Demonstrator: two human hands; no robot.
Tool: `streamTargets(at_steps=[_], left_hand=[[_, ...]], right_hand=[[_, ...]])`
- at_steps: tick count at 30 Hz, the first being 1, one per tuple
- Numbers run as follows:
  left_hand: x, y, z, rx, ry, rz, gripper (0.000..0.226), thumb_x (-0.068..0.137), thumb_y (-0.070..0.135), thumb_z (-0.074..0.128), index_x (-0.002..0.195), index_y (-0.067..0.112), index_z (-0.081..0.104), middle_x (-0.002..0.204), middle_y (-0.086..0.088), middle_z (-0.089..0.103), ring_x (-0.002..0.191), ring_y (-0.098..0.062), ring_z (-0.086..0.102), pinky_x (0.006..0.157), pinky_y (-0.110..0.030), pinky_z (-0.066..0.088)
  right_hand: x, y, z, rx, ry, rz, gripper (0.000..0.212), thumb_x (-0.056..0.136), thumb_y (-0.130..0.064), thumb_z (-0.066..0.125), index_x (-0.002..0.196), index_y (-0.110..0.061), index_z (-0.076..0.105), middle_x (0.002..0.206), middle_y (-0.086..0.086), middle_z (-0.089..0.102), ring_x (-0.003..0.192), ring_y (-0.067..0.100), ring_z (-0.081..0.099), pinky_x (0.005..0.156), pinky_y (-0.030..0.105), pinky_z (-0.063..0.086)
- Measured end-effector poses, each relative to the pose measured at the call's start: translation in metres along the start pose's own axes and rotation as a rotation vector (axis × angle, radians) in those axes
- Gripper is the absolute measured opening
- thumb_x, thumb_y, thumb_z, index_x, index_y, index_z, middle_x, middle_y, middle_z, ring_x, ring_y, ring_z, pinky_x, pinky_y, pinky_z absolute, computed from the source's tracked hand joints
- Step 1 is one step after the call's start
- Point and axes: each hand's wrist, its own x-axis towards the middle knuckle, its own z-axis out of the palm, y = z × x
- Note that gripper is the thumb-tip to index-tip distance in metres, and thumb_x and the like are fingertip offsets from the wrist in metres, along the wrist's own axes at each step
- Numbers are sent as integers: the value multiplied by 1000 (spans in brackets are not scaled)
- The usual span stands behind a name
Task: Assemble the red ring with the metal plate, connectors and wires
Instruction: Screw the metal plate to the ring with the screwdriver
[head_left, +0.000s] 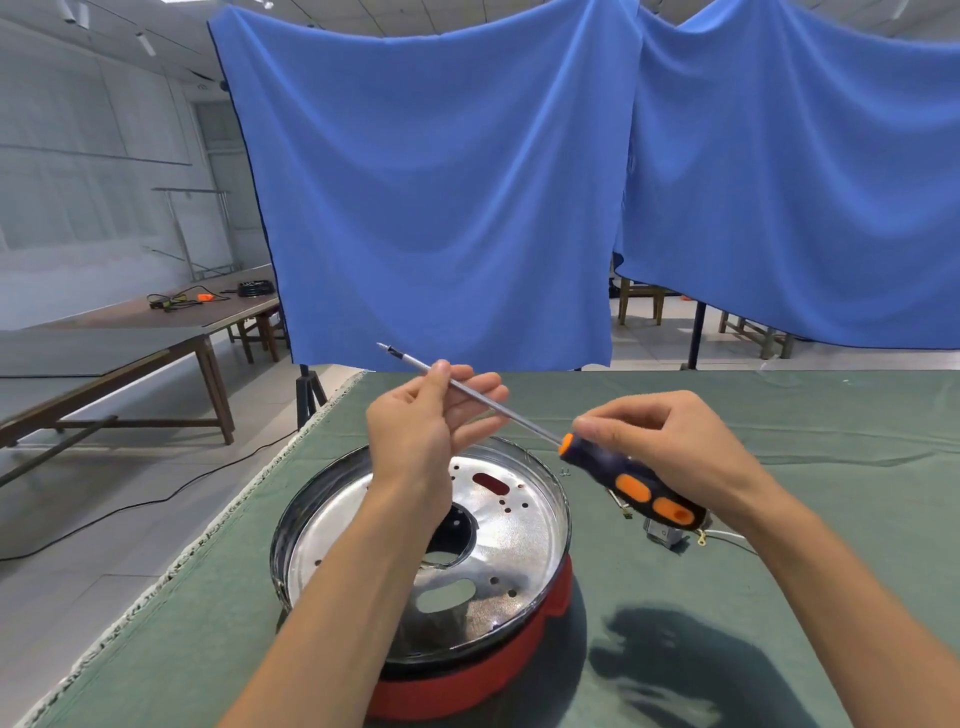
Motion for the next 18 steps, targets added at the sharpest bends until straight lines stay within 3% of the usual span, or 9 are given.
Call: streamTargets(at_steps=[3,5,7,9,12,15,18], left_hand=[[5,7,-9,-57,125,-11,26,100,15,46,90,-5,60,78,-18,73,70,-25,73,51,-29,58],[8,10,-14,-144,211,-35,27,100,16,45,94,-6,60,84,-19,72,71,-24,73,54,-30,59],[9,11,-16,-227,273,-56,28,101,18,43,98,-4,59,89,-18,71,69,-22,73,55,-31,60],[8,9,-13,-272,296,-77,28,102,19,41,97,-2,58,88,-17,70,64,-19,72,51,-29,58],[1,1,-5,-277,292,-111,28,102,19,42,91,-1,56,84,-16,70,63,-19,72,50,-29,58],[-6,-4,2,-251,262,-123,27,101,18,45,90,-2,58,84,-17,71,69,-23,73,57,-31,60],[-15,-6,5,-216,237,-137,26,100,17,47,91,-4,60,85,-18,72,74,-25,73,60,-31,61]], right_hand=[[0,0,-1,-113,472,-179,28,80,-40,70,63,-17,69,58,-10,63,56,3,55,55,17,38],[-4,-4,4,-59,627,-278,43,80,-40,59,51,-9,60,41,-7,47,42,9,41,47,15,29],[-8,-12,17,28,547,-227,49,81,-44,58,46,-9,59,35,-5,45,32,9,38,42,13,29],[-9,-20,32,147,313,3,50,84,-51,61,51,-13,65,41,1,56,30,13,45,38,18,33],[-5,-25,50,404,44,336,56,79,-62,58,87,-8,67,60,7,69,34,16,52,36,18,36],[-1,-21,58,843,121,483,61,63,-65,67,87,-9,68,59,1,66,33,9,41,32,15,29],[0,-14,58,1101,255,574,45,73,-56,68,78,-12,64,47,-3,51,29,6,29,29,13,22]])
